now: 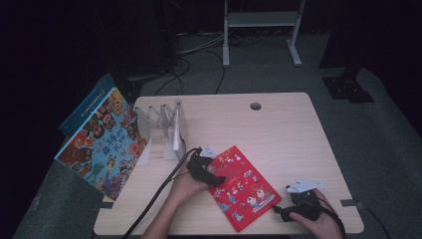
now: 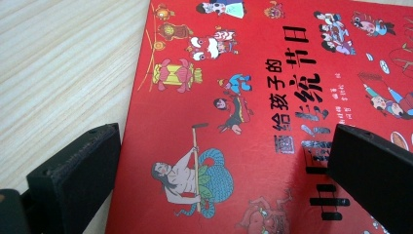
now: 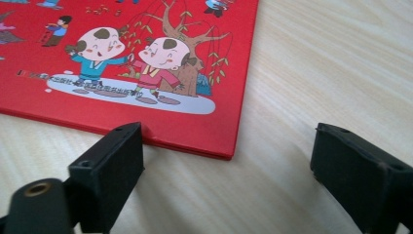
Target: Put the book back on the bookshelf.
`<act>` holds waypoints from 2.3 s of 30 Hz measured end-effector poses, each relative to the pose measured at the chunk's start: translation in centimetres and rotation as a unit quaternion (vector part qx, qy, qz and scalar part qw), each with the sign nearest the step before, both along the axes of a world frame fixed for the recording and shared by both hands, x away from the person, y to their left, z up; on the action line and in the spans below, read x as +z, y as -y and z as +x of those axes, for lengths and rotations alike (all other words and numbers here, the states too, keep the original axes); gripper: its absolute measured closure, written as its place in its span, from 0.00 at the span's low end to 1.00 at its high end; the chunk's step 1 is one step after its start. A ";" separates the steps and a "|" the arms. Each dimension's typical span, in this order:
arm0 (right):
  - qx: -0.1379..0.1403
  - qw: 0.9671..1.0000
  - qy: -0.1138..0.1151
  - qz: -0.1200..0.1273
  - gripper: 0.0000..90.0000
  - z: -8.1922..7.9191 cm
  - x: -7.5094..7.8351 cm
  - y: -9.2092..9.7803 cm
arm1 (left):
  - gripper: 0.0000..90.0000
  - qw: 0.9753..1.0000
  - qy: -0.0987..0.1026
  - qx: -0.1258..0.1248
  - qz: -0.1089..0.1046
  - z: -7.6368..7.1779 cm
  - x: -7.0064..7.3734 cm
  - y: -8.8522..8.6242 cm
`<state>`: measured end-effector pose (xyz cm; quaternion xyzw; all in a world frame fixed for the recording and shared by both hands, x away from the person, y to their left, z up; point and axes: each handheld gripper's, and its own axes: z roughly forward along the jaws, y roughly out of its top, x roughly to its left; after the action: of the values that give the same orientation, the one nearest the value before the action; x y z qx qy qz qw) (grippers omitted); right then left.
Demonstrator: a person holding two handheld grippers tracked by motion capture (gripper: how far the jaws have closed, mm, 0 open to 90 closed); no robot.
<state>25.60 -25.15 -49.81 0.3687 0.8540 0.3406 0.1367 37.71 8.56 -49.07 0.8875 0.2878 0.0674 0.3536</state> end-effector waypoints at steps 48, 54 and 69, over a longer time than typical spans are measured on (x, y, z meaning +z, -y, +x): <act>-0.017 0.999 0.040 0.027 0.01 -2.3 -1.1 -3.2 | 0.00 0.999 -0.010 0.034 -0.006 1.9 -0.1 2.1; -0.021 0.999 0.041 0.028 0.00 -2.3 -1.2 -3.4 | 0.00 0.999 -0.007 0.042 -0.008 1.7 -0.1 2.1; -0.022 0.998 0.042 0.029 0.00 -2.4 -1.3 -3.4 | 0.02 0.996 -0.030 0.057 -0.064 2.0 -0.1 1.1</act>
<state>23.20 -21.72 -51.11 0.3768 0.8289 0.3773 0.1690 39.68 7.48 -49.18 0.8468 0.3520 0.0424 0.3966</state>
